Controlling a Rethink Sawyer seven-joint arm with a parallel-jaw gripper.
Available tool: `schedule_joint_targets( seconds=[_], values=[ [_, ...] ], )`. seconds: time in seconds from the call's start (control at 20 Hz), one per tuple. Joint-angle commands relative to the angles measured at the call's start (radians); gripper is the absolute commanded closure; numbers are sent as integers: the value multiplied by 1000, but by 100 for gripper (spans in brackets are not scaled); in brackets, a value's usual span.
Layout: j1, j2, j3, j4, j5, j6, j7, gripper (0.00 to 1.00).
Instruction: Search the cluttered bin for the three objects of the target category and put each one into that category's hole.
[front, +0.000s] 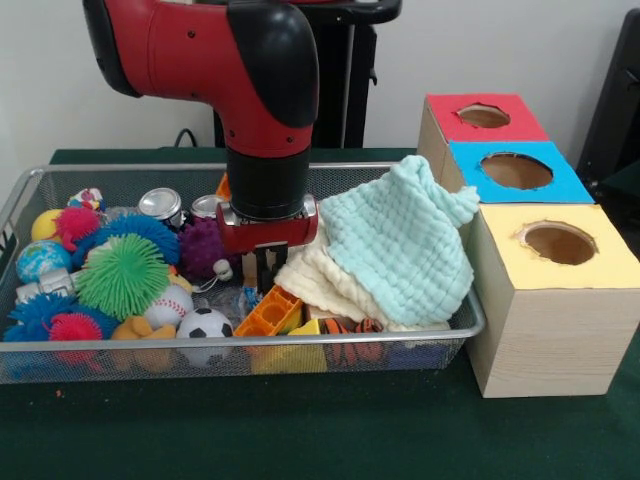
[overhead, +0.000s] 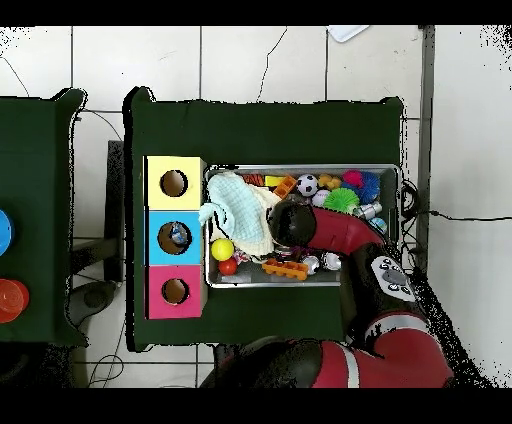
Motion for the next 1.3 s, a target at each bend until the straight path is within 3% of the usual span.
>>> schedule_joint_targets(
  seconds=[0.05, 0.2, 0.65, 0.95, 1.3],
  values=[
    [24, -21, 1, -32, 17, 64, 154, 0],
    [13, -18, 8, -31, 16, 61, 146, 0],
    [-25, 7, 4, -136, -39, 57, 47, 0],
    [-65, 146, 32, -242, -75, -25, 16, 0],
    [-82, 212, 56, -279, -79, -4, 14, 0]
  ],
)
